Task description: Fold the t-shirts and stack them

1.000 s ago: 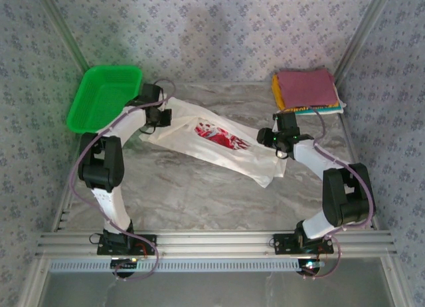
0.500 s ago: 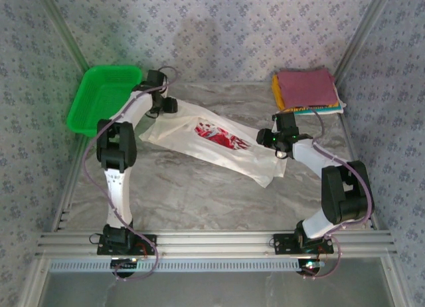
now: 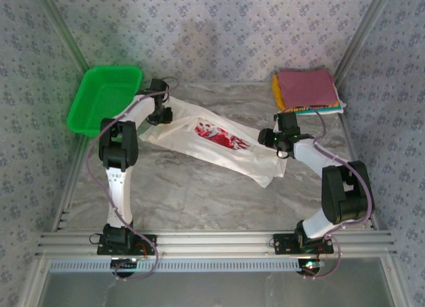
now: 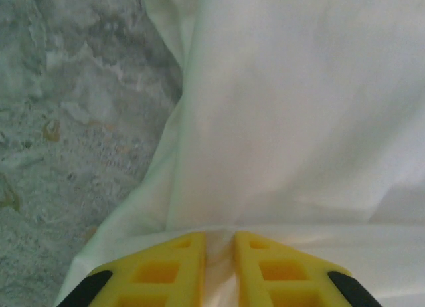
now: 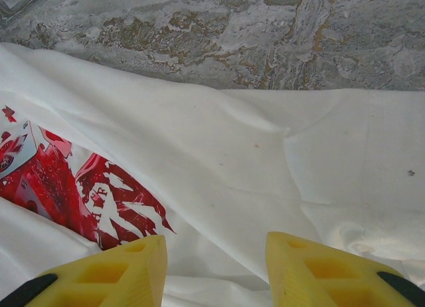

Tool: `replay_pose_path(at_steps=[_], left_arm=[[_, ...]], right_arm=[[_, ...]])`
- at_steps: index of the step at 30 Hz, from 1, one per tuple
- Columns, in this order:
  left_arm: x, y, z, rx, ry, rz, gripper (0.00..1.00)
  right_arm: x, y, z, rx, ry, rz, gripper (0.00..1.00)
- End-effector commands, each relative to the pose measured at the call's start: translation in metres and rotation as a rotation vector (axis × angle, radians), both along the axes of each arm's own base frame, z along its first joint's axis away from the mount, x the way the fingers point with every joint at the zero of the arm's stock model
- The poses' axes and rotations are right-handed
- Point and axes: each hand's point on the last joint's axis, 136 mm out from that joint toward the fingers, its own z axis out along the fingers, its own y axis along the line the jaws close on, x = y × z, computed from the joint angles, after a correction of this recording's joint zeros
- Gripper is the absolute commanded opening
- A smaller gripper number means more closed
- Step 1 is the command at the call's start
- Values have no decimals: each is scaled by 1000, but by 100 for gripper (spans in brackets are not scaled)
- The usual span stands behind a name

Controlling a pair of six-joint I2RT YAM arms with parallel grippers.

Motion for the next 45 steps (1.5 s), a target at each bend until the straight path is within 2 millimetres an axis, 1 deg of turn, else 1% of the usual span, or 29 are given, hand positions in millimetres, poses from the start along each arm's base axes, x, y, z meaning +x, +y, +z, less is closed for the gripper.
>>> replay_pose_path(at_steps=[1, 2, 3, 5, 6, 7, 10, 13, 16, 18, 21, 22, 24, 28, 30, 31, 34, 36, 37, 39, 41, 45], left_arm=[[0, -1, 39, 0, -77, 6, 17], [-1, -2, 42, 2, -81, 5, 20], [-3, -3, 46, 8, -88, 0, 29], [-6, -5, 52, 19, -99, -15, 40], [-7, -6, 55, 28, -100, -23, 45], [-8, -7, 56, 39, -96, -37, 48], [-9, -8, 54, 62, -88, -76, 52], [-9, -3, 44, 81, -49, -85, 54], [-9, -4, 33, 93, -27, -124, 54], [-6, -1, 28, 111, -20, -137, 58], [2, 1, 22, 130, -21, -164, 60], [3, 3, 17, 137, -7, -168, 60], [10, 3, 16, 145, 2, -176, 61], [12, 4, 6, 152, 30, -199, 54], [11, 6, 5, 167, 32, -196, 43], [12, 8, 7, 177, 27, -190, 40], [10, 6, 17, 197, 8, -194, 30], [9, 5, 26, 216, -7, -192, 21], [9, 4, 31, 227, -20, -192, 19], [7, 1, 41, 237, -39, -191, 13], [4, -2, 49, 236, -54, -193, 4], [-2, -4, 59, 233, -65, -172, 1]], right_arm=[[6, -1, 4, -6, -3, 6, 45], [6, 0, 3, -3, -1, 8, 45], [6, 1, 4, -3, -3, 8, 45], [6, 0, 3, -5, -2, 6, 45], [5, 0, 3, -6, 1, 6, 45], [6, 0, 3, -5, -1, 5, 45], [6, 0, 3, -5, -2, 8, 46], [6, 1, 3, 0, 0, 8, 46], [5, 1, 2, 1, 2, 8, 46], [4, 1, 1, 1, 6, 10, 46], [4, 2, 1, 2, 5, 11, 46], [5, 1, 1, 1, 4, 9, 46], [5, 2, 1, 3, 4, 8, 46], [3, 0, 0, -2, 9, 6, 46], [3, 0, 0, -4, 8, 5, 46], [3, 0, 0, -3, 9, 7, 46], [5, 1, 0, -2, 10, 9, 46], [6, 1, 1, -2, 7, 10, 46], [7, 1, 0, -2, 8, 10, 46], [7, 3, 0, 2, 10, 14, 46], [9, 4, 1, 6, 9, 14, 46], [9, 5, 1, 6, 8, 16, 46]])
